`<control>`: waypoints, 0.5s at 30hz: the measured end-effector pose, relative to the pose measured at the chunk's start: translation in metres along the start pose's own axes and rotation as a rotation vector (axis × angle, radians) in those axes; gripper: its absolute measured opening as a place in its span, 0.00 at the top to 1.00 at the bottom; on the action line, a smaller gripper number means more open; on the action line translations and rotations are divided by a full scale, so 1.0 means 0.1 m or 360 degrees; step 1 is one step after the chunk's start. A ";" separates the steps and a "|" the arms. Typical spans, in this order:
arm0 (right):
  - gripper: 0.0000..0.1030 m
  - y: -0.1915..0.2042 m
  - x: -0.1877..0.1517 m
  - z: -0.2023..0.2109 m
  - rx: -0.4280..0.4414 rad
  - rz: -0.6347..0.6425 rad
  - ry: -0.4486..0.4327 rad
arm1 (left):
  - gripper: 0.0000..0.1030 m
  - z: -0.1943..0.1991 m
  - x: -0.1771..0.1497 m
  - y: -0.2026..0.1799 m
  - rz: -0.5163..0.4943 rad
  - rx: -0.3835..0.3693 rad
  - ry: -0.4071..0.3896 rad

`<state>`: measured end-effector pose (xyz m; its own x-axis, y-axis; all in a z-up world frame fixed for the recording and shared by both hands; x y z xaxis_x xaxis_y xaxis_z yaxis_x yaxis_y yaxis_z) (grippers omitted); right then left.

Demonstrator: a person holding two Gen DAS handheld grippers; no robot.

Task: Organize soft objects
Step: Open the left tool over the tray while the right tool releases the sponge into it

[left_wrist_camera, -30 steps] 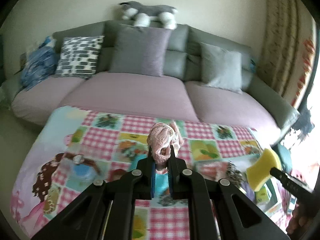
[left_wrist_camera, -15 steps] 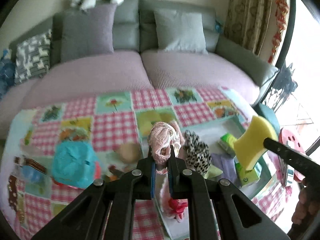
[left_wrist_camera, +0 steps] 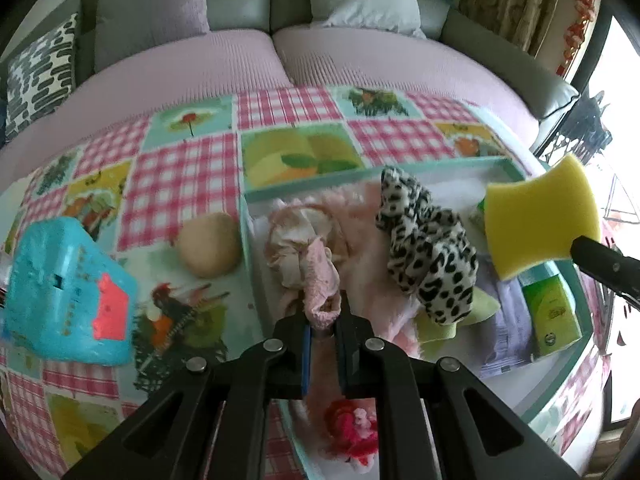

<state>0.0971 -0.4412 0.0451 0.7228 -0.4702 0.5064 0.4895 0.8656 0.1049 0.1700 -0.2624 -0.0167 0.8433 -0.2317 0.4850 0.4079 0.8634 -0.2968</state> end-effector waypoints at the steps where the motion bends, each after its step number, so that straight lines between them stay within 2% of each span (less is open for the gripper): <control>1: 0.70 -0.01 0.00 -0.01 -0.0005 -0.0006 0.0006 | 0.90 -0.02 0.00 0.00 -0.0002 0.0005 0.0006; 6: 0.69 -0.04 0.01 0.03 -0.0038 -0.0009 -0.0002 | 0.88 0.03 -0.01 0.00 0.0014 0.0001 0.0037; 9: 0.66 -0.03 0.02 0.06 -0.0065 0.0006 -0.0011 | 0.73 0.08 -0.01 0.01 0.0040 -0.0033 0.0069; 10: 0.58 -0.03 0.02 0.07 -0.0074 0.0013 -0.0012 | 0.61 0.11 -0.01 0.01 0.0038 -0.0024 0.0079; 11: 0.46 -0.04 0.03 0.08 -0.0085 0.0019 -0.0012 | 0.55 0.14 -0.01 0.00 0.0032 -0.0011 0.0080; 13: 0.40 -0.04 0.03 0.11 -0.0137 0.0036 -0.0025 | 0.54 0.21 0.00 -0.01 0.0017 0.0005 0.0075; 15: 0.40 -0.05 0.04 0.16 -0.0169 0.0047 -0.0050 | 0.53 0.31 0.02 -0.02 0.0015 0.0003 0.0054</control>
<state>0.0900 -0.4451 0.0605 0.7228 -0.4376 0.5349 0.5184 0.8552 -0.0008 0.1600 -0.2509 0.0104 0.8584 -0.2384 0.4542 0.3992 0.8666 -0.2995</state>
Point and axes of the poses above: each gripper's, at about its wrist camera, not at the fingertips, and z roughly against the way its jaws point, y to its left, x to its top, the point moved 5 cm from there along -z, roughly the way its jaws point, and after that the axes turned 12 degrees about -x, right-handed, at the moved point
